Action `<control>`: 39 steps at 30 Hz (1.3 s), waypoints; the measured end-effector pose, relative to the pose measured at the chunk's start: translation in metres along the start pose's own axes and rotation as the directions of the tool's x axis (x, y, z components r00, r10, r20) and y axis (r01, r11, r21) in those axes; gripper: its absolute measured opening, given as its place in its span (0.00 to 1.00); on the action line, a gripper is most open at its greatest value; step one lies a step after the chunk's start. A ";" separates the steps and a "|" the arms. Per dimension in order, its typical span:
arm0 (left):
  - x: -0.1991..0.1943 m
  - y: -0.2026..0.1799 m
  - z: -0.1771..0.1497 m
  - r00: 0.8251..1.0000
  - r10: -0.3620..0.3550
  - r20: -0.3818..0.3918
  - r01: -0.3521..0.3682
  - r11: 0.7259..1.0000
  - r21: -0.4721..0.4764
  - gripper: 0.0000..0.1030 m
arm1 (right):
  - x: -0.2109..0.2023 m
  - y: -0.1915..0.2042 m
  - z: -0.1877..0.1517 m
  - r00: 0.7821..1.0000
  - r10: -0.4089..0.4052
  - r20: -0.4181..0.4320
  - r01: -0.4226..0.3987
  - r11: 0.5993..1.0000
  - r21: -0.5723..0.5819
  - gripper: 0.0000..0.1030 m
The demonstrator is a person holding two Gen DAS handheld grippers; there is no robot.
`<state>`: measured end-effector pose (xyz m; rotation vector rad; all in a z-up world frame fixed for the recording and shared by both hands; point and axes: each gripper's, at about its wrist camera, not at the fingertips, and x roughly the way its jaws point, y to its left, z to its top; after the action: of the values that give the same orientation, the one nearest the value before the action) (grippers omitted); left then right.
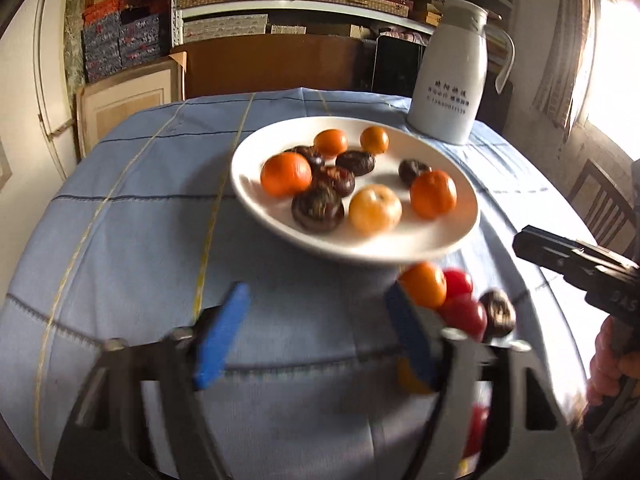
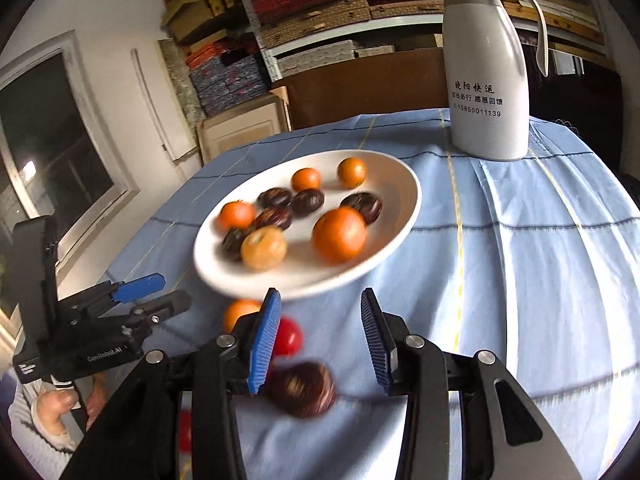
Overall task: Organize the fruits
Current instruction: 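Withdraw both tools from the plate toward the remaining fruits, then grasp a yellow-orange fruit with the left tool while the right tool grasps a dark fruit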
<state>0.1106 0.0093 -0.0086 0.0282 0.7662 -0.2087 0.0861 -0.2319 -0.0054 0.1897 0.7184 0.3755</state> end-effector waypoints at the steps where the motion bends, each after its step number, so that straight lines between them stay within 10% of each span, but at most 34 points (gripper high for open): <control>1: -0.004 -0.001 -0.004 1.000 0.001 0.004 -0.001 1.000 0.005 0.77 | -0.002 0.000 -0.004 1.000 0.006 -0.005 -0.006 1.000 0.001 0.41; 11: -0.015 -0.029 -0.020 0.998 -0.067 0.001 0.067 0.992 0.106 0.77 | -0.007 -0.002 -0.026 0.998 -0.045 -0.039 0.045 0.999 -0.009 0.61; 30: 0.004 -0.016 -0.025 0.995 -0.025 -0.093 0.032 0.997 0.071 0.81 | -0.007 -0.012 -0.026 0.997 -0.057 -0.047 0.058 0.998 0.023 0.64; 39: 0.012 -0.027 -0.021 0.992 -0.073 -0.103 0.084 0.991 0.107 0.66 | -0.006 -0.001 -0.030 0.997 -0.051 -0.055 0.049 0.998 -0.028 0.62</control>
<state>0.0993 -0.0171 -0.0302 0.1144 0.8542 -0.3271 0.0623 -0.2338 -0.0240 0.1366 0.7717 0.3432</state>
